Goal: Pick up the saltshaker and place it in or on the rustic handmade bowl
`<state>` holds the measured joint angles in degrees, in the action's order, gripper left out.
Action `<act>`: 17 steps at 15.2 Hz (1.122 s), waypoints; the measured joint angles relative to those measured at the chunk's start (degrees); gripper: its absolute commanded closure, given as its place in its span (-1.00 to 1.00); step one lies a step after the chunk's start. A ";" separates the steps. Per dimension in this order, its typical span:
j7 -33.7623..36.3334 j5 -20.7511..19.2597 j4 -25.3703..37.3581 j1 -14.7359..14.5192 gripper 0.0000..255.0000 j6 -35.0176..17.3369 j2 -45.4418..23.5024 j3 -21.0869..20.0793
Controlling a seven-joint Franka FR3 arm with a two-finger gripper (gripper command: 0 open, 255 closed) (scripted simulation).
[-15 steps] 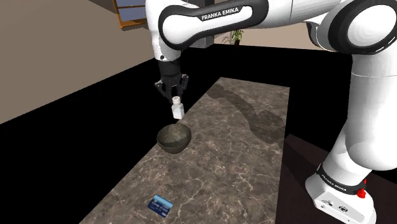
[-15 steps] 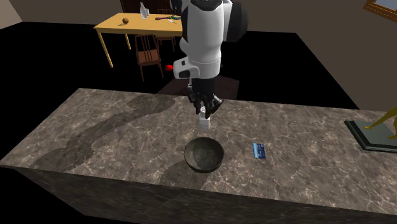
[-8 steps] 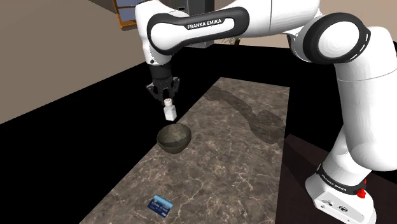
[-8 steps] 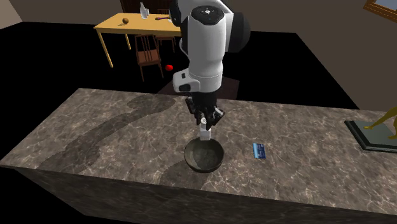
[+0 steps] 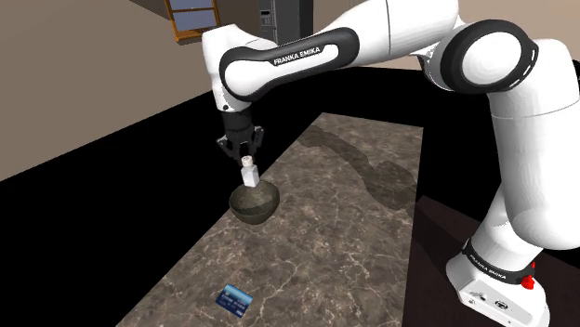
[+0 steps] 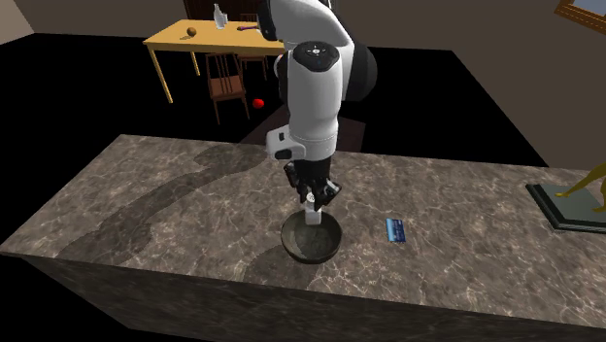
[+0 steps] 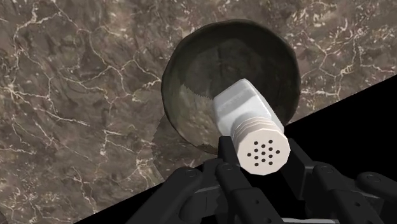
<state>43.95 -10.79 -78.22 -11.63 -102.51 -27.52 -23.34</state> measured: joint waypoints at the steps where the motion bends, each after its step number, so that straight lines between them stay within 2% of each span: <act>1: 0.02 0.03 -1.18 0.18 1.00 -1.00 0.18 0.01; 8: 0.32 -0.44 -5.54 0.53 1.00 -6.08 -0.65 0.32; 15: 0.45 -0.56 -6.16 0.51 1.00 -6.96 -0.89 0.37; 16: 0.45 -0.56 -6.17 0.51 -1.00 -6.96 -0.89 0.37; 17: 0.45 -0.56 -6.17 0.51 -1.00 -6.97 -0.89 0.37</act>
